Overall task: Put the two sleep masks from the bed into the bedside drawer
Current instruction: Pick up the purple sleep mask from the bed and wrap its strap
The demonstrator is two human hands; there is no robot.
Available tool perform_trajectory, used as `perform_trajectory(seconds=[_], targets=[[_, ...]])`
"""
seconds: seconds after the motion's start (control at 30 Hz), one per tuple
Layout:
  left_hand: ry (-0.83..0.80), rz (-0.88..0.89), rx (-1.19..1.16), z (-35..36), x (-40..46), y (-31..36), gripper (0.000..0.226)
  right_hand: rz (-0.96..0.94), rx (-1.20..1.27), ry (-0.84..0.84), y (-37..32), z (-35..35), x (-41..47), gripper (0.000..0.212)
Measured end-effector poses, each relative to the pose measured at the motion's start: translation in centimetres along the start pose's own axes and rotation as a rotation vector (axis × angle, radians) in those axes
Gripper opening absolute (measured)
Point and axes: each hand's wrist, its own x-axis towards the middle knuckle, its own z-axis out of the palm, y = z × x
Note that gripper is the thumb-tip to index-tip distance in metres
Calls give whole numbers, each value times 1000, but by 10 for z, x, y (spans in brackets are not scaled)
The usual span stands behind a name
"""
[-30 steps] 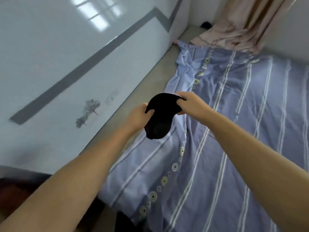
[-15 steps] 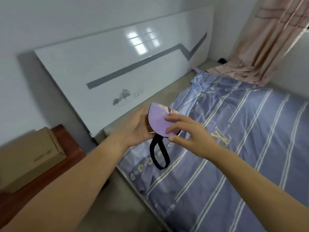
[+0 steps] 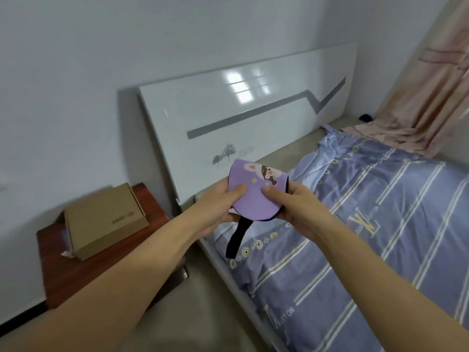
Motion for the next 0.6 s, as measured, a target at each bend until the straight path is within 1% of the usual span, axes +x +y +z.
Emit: perform_trajectory(seconds=[0.07, 0.1, 0.17, 0.2, 0.23, 0.33, 0.4, 0.43, 0.5, 0.53, 0.6], targets=[[-36, -18, 36, -3, -13, -4, 25, -65, 108, 60, 1, 9, 0, 30], [-36, -13, 83, -4, -19, -6, 22, -96, 141, 100, 1, 12, 0, 30], [10, 18, 148, -6, -28, -10, 11, -129, 178, 190, -1, 14, 1, 31], [52, 33, 156, -6, -31, -10, 15, -138, 187, 221, 0, 14, 2, 32], [90, 37, 154, -8, -33, -10, 19, -146, 194, 236, 0, 13, 2, 32], [160, 51, 209, -10, -37, -5, 13, -160, 202, 250, -3, 11, 2, 32], [185, 61, 333, -6, -37, -5, 28, -181, 195, 263, -4, 10, 2, 31], [197, 87, 436, -2, -37, -5, 29, -188, 192, 265, -3, 9, 2, 30], [236, 172, 639, 7, -36, -7, 18, -188, 197, 268, -3, 8, 2, 27], [270, 200, 687, 9, -35, -8, 13, -184, 201, 269, -3, 8, 2, 26], [313, 216, 668, 13, -34, -9, 15, -177, 188, 273, -3, 5, 4, 24]])
